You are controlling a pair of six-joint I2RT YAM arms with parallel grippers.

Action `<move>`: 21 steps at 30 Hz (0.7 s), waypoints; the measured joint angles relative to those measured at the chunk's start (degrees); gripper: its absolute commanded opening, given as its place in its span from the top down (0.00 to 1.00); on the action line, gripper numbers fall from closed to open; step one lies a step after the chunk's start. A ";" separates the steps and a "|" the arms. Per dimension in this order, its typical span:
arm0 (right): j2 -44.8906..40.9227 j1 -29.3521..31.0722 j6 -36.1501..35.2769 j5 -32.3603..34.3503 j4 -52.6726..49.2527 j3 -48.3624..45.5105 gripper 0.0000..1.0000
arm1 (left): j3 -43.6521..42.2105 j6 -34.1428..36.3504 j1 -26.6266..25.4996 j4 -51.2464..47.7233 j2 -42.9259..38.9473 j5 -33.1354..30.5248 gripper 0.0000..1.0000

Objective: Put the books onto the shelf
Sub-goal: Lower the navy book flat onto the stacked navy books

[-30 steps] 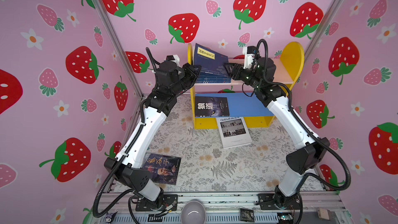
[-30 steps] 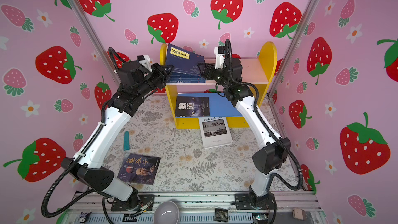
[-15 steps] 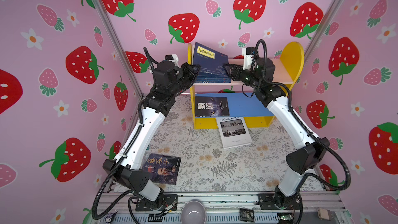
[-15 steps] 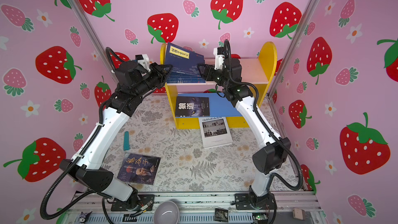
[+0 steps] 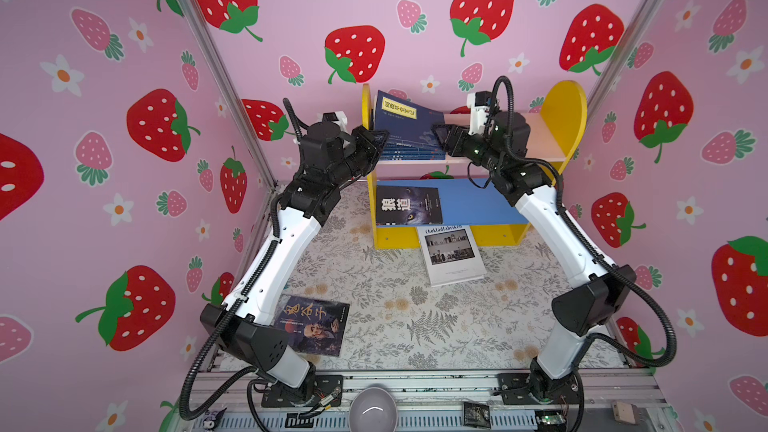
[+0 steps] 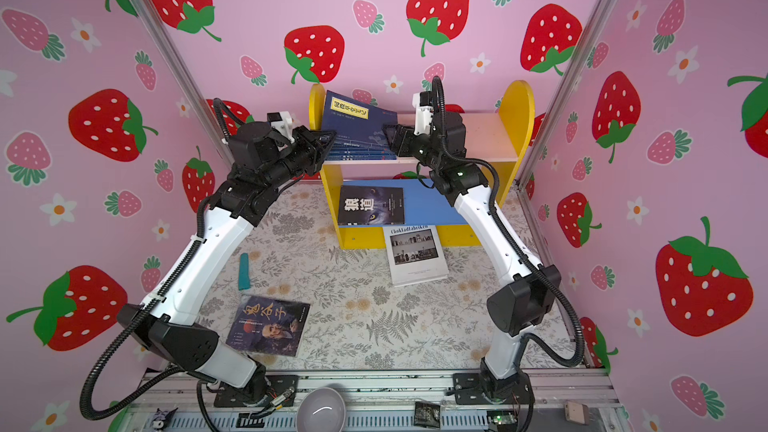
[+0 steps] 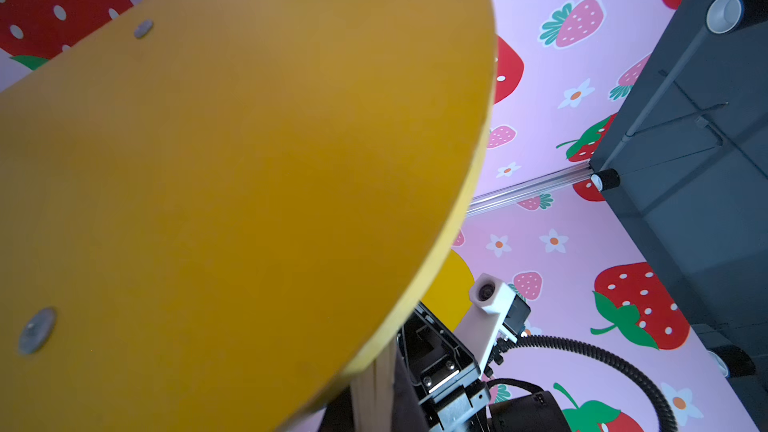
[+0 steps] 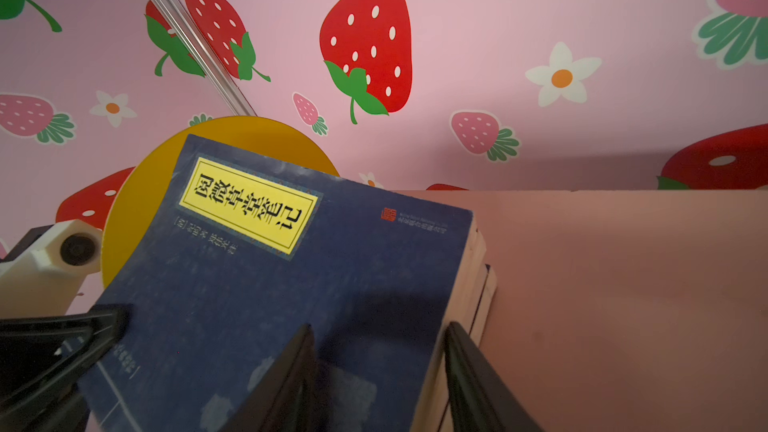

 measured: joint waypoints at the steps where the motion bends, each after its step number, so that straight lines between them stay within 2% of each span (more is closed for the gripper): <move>1: 0.02 0.02 -0.07 0.09 0.02 0.00 0.48 | -0.11 0.00 0.00 0.15 0.00 -0.07 1.00; 3: 0.02 0.15 -0.39 0.39 0.04 0.00 0.48 | -0.26 0.00 0.00 0.46 0.00 -0.07 1.00; 6: 0.02 0.24 -0.76 0.59 0.09 0.00 0.40 | -0.76 0.00 0.00 1.01 -0.33 -0.33 1.00; 8: 0.02 0.31 -1.09 0.79 0.02 0.00 0.39 | -0.94 -0.04 0.00 1.11 -0.37 -0.50 1.00; 21: -0.02 0.59 -1.97 1.49 0.07 0.00 0.39 | -1.29 0.04 0.00 1.09 -0.96 -1.03 1.00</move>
